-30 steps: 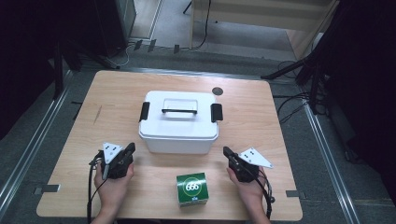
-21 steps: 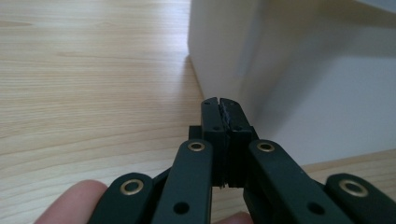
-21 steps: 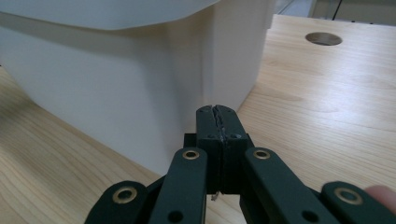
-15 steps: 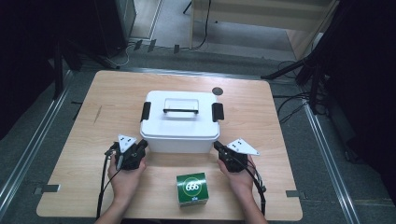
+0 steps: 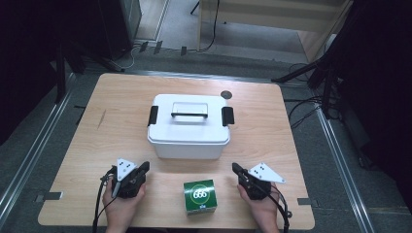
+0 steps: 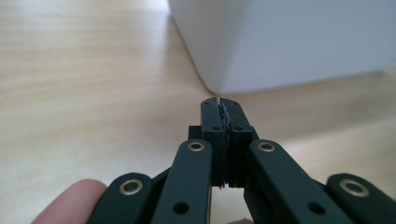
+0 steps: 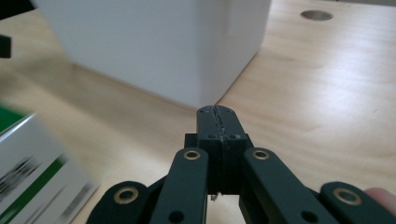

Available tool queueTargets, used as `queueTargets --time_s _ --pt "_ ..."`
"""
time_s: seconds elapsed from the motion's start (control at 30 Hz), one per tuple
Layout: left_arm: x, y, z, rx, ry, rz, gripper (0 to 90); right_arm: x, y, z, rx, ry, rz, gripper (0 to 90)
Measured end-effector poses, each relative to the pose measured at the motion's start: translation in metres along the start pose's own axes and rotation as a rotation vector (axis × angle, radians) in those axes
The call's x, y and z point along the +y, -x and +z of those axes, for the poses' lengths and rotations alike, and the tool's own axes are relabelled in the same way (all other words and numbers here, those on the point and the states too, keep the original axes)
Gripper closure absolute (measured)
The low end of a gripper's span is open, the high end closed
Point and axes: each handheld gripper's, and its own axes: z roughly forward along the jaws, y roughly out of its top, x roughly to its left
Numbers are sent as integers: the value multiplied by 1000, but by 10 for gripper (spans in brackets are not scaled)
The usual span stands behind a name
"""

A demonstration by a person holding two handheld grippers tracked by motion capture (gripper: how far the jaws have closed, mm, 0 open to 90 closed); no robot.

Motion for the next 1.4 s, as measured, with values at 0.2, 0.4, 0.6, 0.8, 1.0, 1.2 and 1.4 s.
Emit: queueTargets --time_s 0.2,0.4,0.6,0.8,1.0,1.2,1.4 --pt "-15 28 -20 -58 -34 46 900 -15 -27 -22 54 -23 -12 900" --pt "-27 54 -32 -116 -38 78 900 -21 -48 -34 103 -25 -30 900" --pt "-32 77 -34 -197 -45 98 900 -20 -58 -36 125 -10 -4 899" --pt "-33 93 -28 -229 -56 131 900 -18 -62 -35 149 -5 -5 900" --pt "-31 100 -24 -225 -53 132 900 -17 -63 -33 157 -12 4 900" --pt "-23 108 -11 -217 -52 128 900 -18 -55 -33 139 -4 18 900" --pt "-15 115 3 -221 -58 117 900 -18 -44 -32 106 -2 36 900"
